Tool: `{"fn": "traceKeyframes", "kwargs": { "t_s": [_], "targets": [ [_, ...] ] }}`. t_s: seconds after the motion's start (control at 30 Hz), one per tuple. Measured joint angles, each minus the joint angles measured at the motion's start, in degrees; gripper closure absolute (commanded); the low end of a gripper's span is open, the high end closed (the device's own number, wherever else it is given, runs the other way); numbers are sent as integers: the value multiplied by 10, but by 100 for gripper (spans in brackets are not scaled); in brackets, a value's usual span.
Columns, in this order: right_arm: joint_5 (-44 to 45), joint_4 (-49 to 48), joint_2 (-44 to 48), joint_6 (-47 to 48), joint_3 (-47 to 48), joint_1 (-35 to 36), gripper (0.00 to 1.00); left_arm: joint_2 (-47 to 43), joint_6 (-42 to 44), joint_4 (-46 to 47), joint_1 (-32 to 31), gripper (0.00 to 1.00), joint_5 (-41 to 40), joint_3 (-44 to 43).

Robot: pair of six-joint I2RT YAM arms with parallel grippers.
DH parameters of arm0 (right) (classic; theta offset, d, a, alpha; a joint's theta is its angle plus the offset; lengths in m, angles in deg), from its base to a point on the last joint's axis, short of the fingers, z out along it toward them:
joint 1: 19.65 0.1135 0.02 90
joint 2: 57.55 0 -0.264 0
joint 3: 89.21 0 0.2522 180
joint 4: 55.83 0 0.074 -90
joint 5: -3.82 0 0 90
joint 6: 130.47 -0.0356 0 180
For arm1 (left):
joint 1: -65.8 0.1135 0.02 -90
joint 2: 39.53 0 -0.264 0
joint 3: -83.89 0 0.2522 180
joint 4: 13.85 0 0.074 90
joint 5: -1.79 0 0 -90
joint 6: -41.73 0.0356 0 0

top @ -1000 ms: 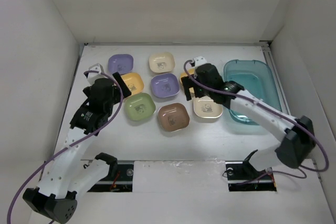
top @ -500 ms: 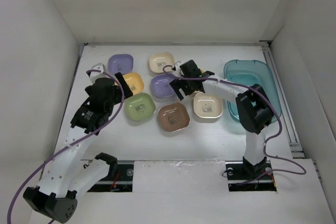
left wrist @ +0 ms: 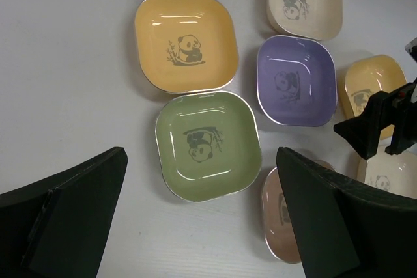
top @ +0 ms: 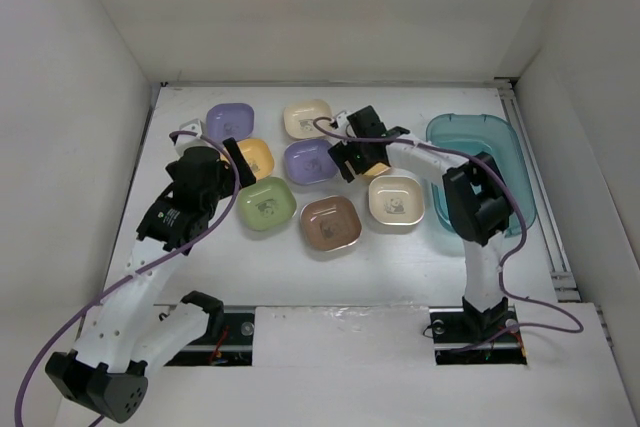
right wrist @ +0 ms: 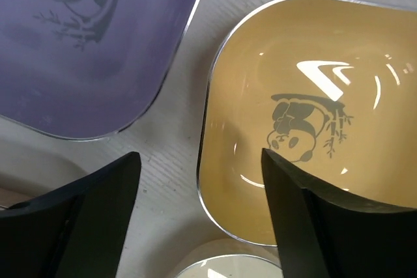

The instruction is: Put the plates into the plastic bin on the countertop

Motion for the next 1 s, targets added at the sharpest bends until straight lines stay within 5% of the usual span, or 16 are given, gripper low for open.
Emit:
{"fn": "traceKeyframes", "kwargs": {
  "t_s": [0.23, 0.4, 0.6, 0.73, 1.0],
  "targets": [
    [-28, 11, -10, -6, -6, -33, 31, 0, 0, 0, 0, 0, 1, 0],
    [-37, 12, -11, -10, -6, -49, 61, 0, 1, 0, 0, 0, 2, 0],
    [-42, 16, -31, -10, 5, -47, 69, 0, 2, 0, 0, 0, 2, 0],
    [-31, 17, -31, -3, 29, -46, 100, 0, 2, 0, 0, 0, 2, 0],
    [43, 50, -43, -10, 126, -29, 100, 0, 2, 0, 0, 0, 2, 0]
  ]
}}
